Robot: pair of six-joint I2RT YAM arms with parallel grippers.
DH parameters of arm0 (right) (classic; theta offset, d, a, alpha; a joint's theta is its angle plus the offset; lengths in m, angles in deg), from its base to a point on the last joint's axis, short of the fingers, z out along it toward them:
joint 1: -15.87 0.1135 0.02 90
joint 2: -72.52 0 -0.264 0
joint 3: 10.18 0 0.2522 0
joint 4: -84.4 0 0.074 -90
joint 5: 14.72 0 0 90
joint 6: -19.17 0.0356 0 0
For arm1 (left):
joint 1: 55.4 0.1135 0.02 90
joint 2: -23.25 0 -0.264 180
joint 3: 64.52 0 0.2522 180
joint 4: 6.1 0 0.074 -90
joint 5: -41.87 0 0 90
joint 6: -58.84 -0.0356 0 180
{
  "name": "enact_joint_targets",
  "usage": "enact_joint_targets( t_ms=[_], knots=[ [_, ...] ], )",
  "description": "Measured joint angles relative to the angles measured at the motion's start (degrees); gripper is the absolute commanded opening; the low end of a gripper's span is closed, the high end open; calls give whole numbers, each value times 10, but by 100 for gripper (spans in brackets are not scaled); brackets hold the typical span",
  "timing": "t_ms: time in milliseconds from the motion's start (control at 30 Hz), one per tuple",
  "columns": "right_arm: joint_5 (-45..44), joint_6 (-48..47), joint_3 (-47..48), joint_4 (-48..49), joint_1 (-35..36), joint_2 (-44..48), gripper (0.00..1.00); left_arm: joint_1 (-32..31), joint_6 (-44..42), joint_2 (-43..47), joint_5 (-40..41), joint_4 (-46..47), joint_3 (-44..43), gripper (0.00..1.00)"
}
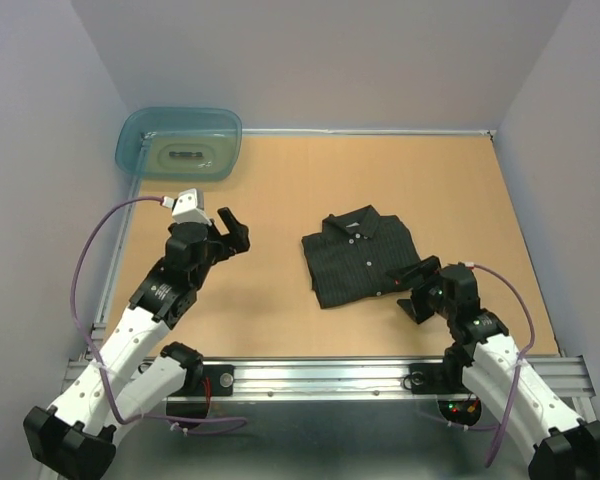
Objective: Fold and stack the long sleeve shirts
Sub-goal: Neatly place the folded shirt to the corner
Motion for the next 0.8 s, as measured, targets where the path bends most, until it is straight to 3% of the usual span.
enact_joint_targets(
  t_ms=[267, 467, 800],
  knots=[
    [-4, 43, -35, 52, 0, -56, 98, 0, 27, -63, -56, 18, 35, 95],
    [-12, 57, -36, 116, 20, -106, 94, 0, 63, -172, -144, 64, 39, 94],
    [-53, 85, -35, 186, 57, -178, 72, -64, 129, -370, -224, 144, 13, 86]
  ],
)
